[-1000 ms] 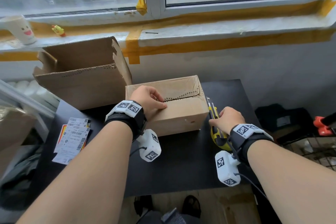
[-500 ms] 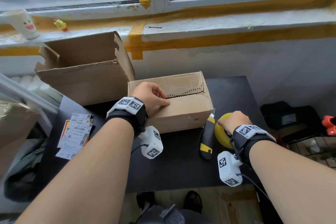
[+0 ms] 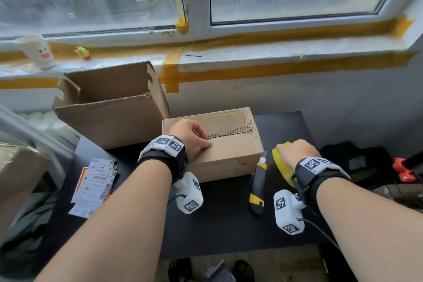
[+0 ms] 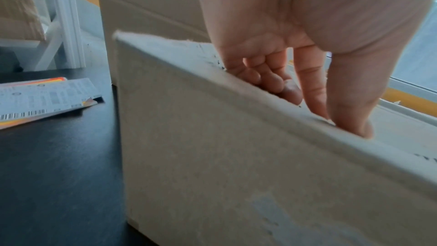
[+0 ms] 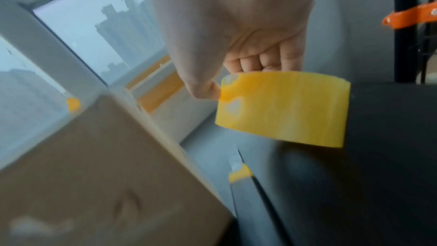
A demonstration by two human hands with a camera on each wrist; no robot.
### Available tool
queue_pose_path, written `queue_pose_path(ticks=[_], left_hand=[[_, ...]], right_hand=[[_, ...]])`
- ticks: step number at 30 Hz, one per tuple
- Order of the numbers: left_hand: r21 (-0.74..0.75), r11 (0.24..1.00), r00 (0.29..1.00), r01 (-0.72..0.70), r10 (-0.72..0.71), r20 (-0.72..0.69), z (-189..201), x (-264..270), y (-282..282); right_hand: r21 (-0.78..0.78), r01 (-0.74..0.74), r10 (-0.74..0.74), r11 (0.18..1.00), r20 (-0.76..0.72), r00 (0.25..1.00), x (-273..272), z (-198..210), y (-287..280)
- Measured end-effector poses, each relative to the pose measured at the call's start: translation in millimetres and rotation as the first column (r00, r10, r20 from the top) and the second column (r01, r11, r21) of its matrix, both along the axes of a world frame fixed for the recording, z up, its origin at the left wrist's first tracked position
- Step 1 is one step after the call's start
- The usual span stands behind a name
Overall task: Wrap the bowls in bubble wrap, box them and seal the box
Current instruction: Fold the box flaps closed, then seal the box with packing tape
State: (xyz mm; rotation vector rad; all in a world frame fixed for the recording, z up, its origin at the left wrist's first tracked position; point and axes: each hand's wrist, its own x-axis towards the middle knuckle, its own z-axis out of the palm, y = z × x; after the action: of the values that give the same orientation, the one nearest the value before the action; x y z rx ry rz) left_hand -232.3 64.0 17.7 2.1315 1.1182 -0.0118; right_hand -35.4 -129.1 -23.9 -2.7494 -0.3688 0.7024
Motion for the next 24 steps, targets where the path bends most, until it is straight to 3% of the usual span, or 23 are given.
queue_pose_path(ticks=[5,9,11,14,16,18,20,24], left_hand=[[0.062,0.996,0.990,0.059,-0.050,-0.132,19,6,-1],[0.068,0.985,0.967,0.155,-0.138,-0.214,36,12,-3],[0.090,0.984,0.977,0.154,-0.139,-0.161,43,16,-3],[0.123,0.988,0.995,0.089,-0.093,0.030,58,21,-2],[0.020,0.999,0.977,0.047,-0.050,0.207,70,26,-1],[-0.223,0.973,0.943,0.062,0.016,0.333,83,29,-4],[-0.412,0.906,0.936,0.102,0.053,0.348,92,31,-6],[-0.580,0.804,0.919,0.126,0.126,0.374,96,22,-1]], right_hand=[[0.289,0.179,-0.183,0.940,-0.014,0.983,17,55,8],[0.455,0.111,-0.105,0.883,-0.037,0.994,25,93,25],[0.483,0.014,0.016,0.876,-0.058,0.998,21,110,35],[0.601,-0.004,0.070,0.800,-0.086,0.994,9,125,49],[0.665,-0.016,0.112,0.746,-0.102,0.988,1,129,56],[0.675,-0.078,0.225,0.734,-0.133,0.965,-8,132,63],[0.711,-0.085,0.287,0.698,-0.169,0.943,-18,135,72],[0.767,0.116,0.273,0.631,-0.360,0.892,-33,137,88]])
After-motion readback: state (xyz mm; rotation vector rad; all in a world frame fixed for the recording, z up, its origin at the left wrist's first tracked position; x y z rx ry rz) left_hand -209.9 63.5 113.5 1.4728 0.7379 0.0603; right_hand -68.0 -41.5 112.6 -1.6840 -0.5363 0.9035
